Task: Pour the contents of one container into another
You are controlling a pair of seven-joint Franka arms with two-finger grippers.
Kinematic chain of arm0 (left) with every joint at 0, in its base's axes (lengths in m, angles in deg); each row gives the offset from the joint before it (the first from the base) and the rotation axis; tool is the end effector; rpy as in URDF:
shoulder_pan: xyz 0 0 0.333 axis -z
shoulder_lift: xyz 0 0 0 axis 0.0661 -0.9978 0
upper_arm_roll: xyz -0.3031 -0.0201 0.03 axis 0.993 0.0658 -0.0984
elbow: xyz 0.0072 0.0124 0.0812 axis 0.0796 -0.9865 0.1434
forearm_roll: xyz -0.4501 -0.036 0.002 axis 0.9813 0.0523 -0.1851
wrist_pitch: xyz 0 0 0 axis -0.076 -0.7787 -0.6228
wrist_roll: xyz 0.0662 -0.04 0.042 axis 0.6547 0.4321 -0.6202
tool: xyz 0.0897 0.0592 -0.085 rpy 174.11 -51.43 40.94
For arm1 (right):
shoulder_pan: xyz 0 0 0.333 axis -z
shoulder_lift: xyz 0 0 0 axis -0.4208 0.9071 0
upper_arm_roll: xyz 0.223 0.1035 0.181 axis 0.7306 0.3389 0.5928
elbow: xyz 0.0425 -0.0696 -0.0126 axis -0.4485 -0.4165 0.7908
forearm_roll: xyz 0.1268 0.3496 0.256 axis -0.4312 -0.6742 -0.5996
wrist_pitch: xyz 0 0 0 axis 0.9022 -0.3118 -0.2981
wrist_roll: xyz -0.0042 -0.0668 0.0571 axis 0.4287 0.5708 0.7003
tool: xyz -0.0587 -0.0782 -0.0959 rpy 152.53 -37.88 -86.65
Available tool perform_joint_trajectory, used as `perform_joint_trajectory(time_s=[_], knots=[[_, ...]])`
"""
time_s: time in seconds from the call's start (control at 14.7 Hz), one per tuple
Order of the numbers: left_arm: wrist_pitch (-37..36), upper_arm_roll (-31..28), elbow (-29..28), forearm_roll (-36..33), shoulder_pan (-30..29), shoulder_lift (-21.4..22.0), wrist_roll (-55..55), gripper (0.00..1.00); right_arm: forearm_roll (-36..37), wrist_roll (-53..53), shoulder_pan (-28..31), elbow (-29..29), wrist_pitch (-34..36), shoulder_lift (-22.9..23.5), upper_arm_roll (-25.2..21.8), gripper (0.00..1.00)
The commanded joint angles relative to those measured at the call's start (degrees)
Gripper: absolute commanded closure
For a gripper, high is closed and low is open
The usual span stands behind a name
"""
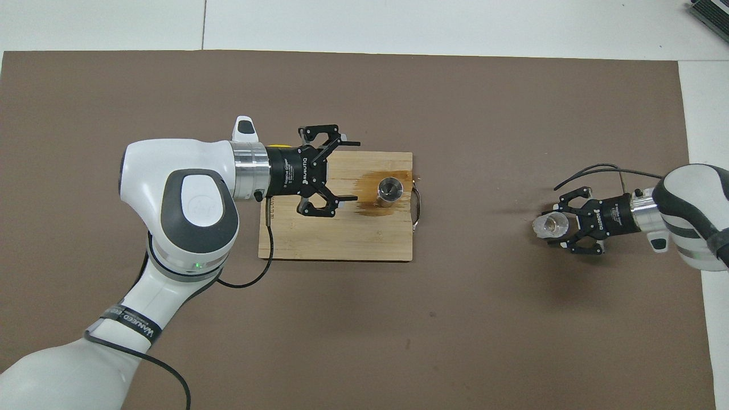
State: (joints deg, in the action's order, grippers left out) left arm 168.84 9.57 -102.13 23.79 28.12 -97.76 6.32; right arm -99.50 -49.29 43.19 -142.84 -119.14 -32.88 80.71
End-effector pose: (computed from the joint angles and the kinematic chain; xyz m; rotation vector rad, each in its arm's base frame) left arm 0.6128 -0.3438 0.3636 1.7915 1.2727 -0.6132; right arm 0.5731 -0.1061 0.1711 -1.9064 1.7139 0.7661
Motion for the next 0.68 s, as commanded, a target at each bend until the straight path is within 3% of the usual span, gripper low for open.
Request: perform_joint_trajectory(time_s=[0.0, 0.07, 0.2, 0.34, 0.61], knots=[[-1.2, 0.2, 3.7, -14.3, -1.1, 0.1, -0.6, 0.0, -1.7, 0.9, 0.1, -0.8, -0.4, -1.0, 0.2, 0.73], [-1.4, 0.2, 4.4, -22.3, -1.4, 0.4, -0.2, 0.0, -1.9, 0.1, 0.1, -0.7, -0.2, -1.0, 0.2, 0.84], [-2.0, 0.2, 4.4, -37.1, -1.6, 2.2, 0.2, 0.0, -2.7, -2.0, 0.1, -0.2, -0.2, -1.3, 0.2, 0.93], [-4.7, 0.2, 4.4, -42.4, -4.2, 4.0, 0.5, 0.0, -2.7, -6.0, 0.0, 0.4, -0.2, -1.6, 0.8, 1.0], [-11.4, -0.2, 4.4, -51.0, -7.9, 6.2, 8.5, 0.0, -2.7, -13.6, -2.9, 1.2, -0.9, -3.7, 1.0, 1.0]])
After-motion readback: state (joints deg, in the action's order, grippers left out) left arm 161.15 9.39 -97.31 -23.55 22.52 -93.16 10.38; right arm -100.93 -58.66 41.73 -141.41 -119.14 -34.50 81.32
